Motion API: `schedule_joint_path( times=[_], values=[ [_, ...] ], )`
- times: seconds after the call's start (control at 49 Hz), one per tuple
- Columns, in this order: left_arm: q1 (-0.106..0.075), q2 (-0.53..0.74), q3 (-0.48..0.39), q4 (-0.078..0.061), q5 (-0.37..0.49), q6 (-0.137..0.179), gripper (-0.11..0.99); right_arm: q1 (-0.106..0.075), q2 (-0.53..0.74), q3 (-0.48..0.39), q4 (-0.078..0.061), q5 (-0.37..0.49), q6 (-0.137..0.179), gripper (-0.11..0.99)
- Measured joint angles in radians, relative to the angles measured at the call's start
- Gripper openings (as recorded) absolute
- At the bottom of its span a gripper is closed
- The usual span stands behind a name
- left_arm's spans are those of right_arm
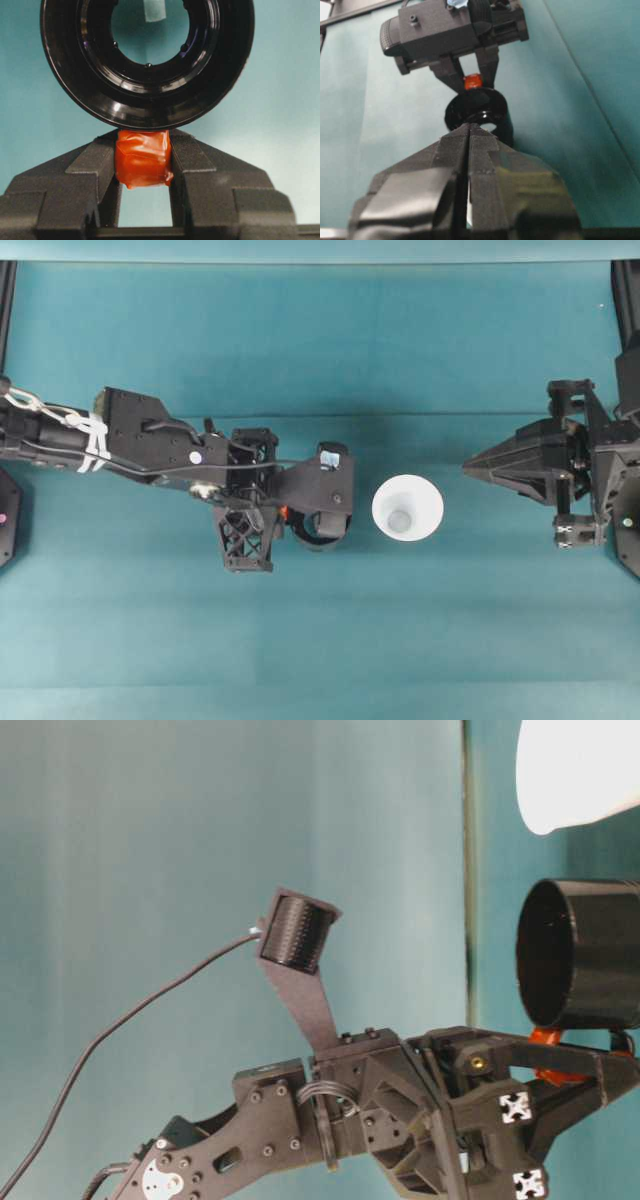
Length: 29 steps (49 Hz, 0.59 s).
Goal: Put the paper cup into the moved red handle cup holder.
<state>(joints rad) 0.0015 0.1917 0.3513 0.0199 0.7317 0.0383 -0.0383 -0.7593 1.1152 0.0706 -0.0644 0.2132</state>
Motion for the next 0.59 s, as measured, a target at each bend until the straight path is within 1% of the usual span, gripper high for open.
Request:
schedule_joint_path(
  times=[0.02,0.123,0.143,0.225,0.245,0.306,0.388,0.429,0.449,0.47,0.49,0.592],
  values=[
    [0.000,0.002,0.000,0.002,0.000,0.000,0.27,0.000,-0.002,0.000,0.000,0.000,0.000,-0.11],
    [-0.005,0.002,0.002,0.000,-0.002,0.000,0.27,0.000,-0.002,0.000,-0.002,-0.002,0.000,-0.11],
    [-0.005,0.002,0.002,0.002,-0.002,0.000,0.27,-0.002,-0.002,0.000,-0.002,0.000,0.000,-0.11],
    [-0.005,0.002,0.002,0.000,-0.005,0.000,0.27,-0.002,-0.002,0.000,0.000,0.000,0.000,-0.11],
    [-0.003,0.002,0.003,0.002,-0.008,0.000,0.27,0.000,0.000,0.000,-0.002,0.000,0.000,-0.11],
    [-0.003,0.002,0.008,0.000,-0.023,0.002,0.27,-0.002,0.000,0.002,0.000,0.000,0.000,-0.11],
    [-0.005,0.003,0.015,0.002,-0.040,0.006,0.27,-0.002,-0.002,0.002,-0.002,0.000,0.000,-0.11],
    [-0.003,0.005,0.020,0.000,-0.043,0.006,0.27,0.000,-0.002,0.002,-0.002,0.000,0.000,-0.11],
    [-0.003,0.003,0.021,0.000,-0.043,0.006,0.27,0.000,-0.002,0.002,0.000,0.000,0.000,-0.11],
    [-0.003,0.003,0.025,0.002,-0.041,0.006,0.27,0.000,-0.002,0.002,-0.002,0.000,0.000,-0.11],
    [-0.003,0.003,0.026,0.000,-0.040,0.006,0.27,-0.002,-0.002,0.002,0.000,0.000,-0.002,-0.11],
    [0.000,0.005,0.031,0.000,-0.028,0.006,0.27,-0.002,0.000,0.003,-0.002,0.000,0.000,-0.11]
  ],
)
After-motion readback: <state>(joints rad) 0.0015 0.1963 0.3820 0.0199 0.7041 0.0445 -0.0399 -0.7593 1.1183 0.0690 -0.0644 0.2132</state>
